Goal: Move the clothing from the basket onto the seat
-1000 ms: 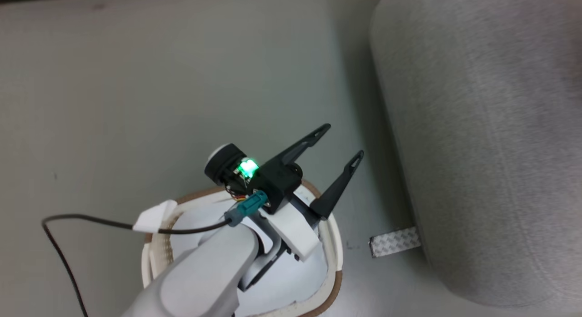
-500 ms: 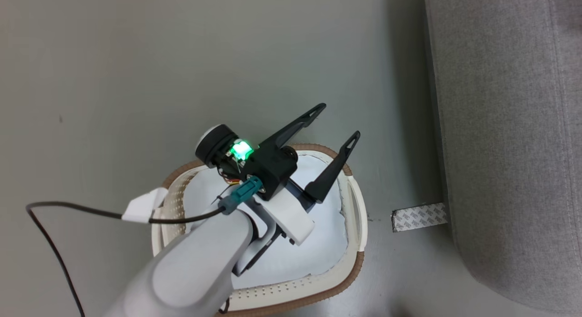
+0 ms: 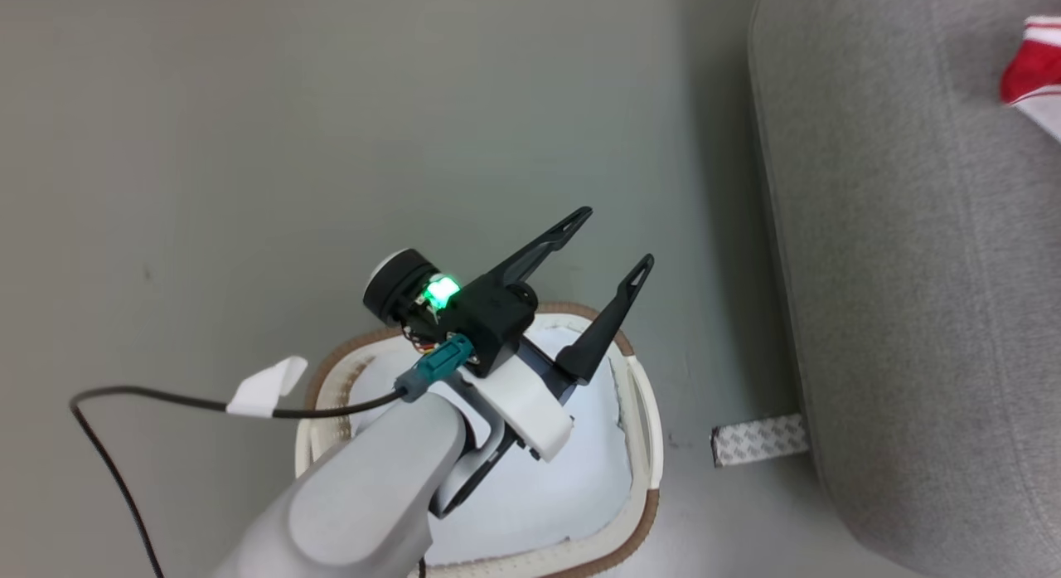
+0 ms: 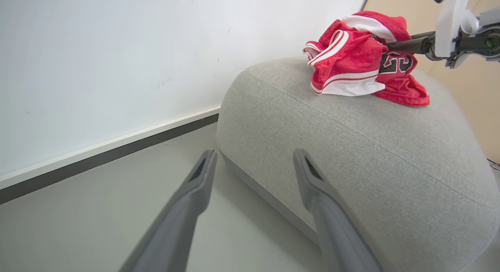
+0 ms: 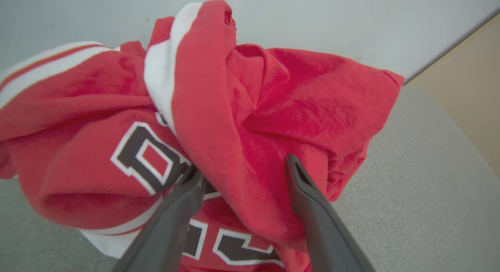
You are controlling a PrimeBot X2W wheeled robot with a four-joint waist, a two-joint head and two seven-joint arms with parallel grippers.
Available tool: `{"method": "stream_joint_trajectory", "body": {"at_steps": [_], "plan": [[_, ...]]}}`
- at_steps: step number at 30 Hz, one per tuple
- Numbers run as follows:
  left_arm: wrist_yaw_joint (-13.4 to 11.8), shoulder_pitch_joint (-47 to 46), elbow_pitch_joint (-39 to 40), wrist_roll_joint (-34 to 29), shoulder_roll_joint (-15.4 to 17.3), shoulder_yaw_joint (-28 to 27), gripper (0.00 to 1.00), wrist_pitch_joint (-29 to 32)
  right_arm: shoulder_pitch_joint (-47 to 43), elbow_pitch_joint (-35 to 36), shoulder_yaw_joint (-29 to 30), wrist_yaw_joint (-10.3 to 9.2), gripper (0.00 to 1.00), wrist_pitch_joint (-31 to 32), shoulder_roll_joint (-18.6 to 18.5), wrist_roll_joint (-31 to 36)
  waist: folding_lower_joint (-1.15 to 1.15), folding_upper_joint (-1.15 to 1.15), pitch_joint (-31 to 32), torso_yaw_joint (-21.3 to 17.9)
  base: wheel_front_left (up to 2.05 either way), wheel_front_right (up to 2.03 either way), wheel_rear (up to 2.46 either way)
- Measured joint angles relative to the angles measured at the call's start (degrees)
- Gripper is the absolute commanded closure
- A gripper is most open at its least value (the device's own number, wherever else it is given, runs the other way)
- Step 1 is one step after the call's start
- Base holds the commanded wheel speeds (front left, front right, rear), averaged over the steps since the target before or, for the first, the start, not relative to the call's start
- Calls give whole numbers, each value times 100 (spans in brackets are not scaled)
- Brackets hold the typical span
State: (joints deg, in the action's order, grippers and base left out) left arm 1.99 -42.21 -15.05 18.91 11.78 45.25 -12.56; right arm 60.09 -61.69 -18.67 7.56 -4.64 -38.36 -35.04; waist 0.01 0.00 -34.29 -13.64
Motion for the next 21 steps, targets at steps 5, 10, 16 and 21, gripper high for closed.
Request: {"method": "stream_joint_trajectory", "body": {"at_steps": [5, 10, 16, 21], "plan": [[-101, 203, -129, 96, -18, -134, 0, -124, -335, 249, -387, 0, 0, -9, -66, -232, 0, 0, 516, 7, 0, 0, 0], [-154, 500, -158, 298, -19, -275, 0, -214, -612, 556, -746, 0, 0, -33, -347, -447, 0, 0, 1122, 28, 0, 0, 0], [-250, 896, -65, 455, 2, -594, 0, -243, -728, 1177, -1046, 0, 0, -368, -478, -613, -2, 0, 1857, 85, 0, 0, 0], [-359, 1229, 182, 544, 46, -1015, 0, -252, -873, 1726, -1131, 0, 0, -698, -477, -716, -2, 0, 2397, 153, 0, 0, 0]]}}
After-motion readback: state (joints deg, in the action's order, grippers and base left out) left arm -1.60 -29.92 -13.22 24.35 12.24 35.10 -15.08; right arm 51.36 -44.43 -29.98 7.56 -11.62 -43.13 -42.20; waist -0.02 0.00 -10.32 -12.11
